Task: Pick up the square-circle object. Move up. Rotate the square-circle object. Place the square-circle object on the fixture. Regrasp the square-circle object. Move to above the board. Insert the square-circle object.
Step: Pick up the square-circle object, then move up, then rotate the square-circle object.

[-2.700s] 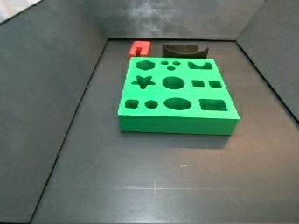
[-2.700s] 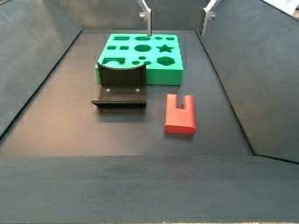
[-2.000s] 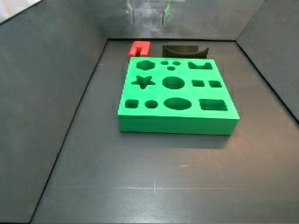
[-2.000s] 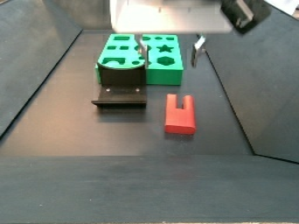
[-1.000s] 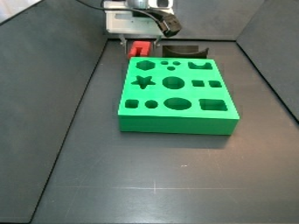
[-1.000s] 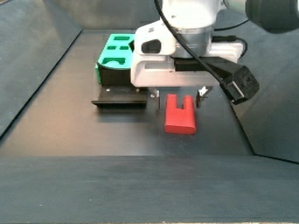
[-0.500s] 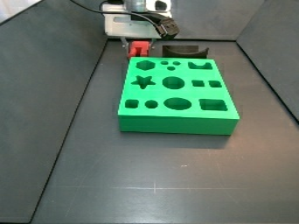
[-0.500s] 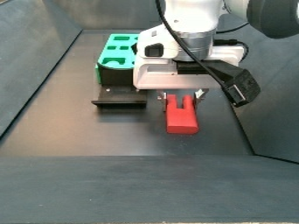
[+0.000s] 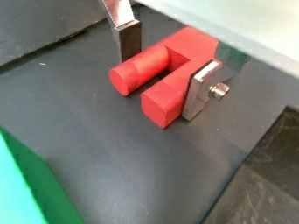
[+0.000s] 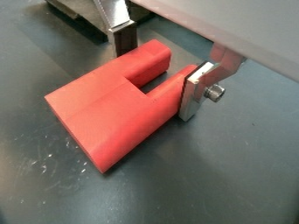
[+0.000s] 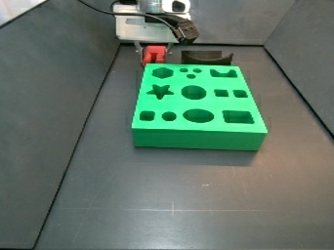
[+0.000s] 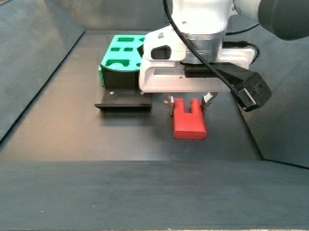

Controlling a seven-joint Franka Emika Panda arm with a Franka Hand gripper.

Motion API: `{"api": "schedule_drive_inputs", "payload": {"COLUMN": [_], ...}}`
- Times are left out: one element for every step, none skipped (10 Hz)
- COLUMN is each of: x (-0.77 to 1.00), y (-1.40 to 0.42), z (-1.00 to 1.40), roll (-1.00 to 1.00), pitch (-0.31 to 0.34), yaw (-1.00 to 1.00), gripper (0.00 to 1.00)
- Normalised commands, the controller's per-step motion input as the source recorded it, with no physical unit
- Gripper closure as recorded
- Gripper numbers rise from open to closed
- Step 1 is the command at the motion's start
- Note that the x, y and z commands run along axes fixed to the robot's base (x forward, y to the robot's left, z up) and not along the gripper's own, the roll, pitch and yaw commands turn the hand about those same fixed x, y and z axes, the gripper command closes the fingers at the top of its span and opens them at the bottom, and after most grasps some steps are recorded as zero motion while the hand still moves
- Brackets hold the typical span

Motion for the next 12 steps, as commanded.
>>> {"api": "schedule_drive_inputs", "payload": {"x": [0.00, 0.00, 0.00, 0.00, 0.00, 0.05, 0.03, 0.02, 0.00, -0.01, -0.19, -0.18], "y": [0.00, 0.00, 0.00, 0.00, 0.00, 0.05, 0.04, 0.03, 0.02, 0.01, -0.12, -0.11], "z": [0.00, 0.00, 0.00, 0.00, 0.83, 0.81, 0.66, 0.52, 0.41, 0.20, 0.83, 0.77], "roll": [0.00, 0.00, 0.00, 0.00, 0.00, 0.01, 0.01, 0.01, 0.02, 0.04, 0.00, 0.00], "pitch": [0.000, 0.000, 0.000, 0.000, 0.000, -0.015, 0.028, 0.038, 0.038, 0.039, 0.000, 0.007], "yaw": [0.00, 0.00, 0.00, 0.00, 0.00, 0.00, 0.00, -0.01, -0.01, -0.01, 0.00, 0.00], "gripper": [1.00, 1.00, 1.00, 1.00, 1.00, 1.00, 1.00, 1.00, 1.00, 1.00, 1.00, 1.00]}}
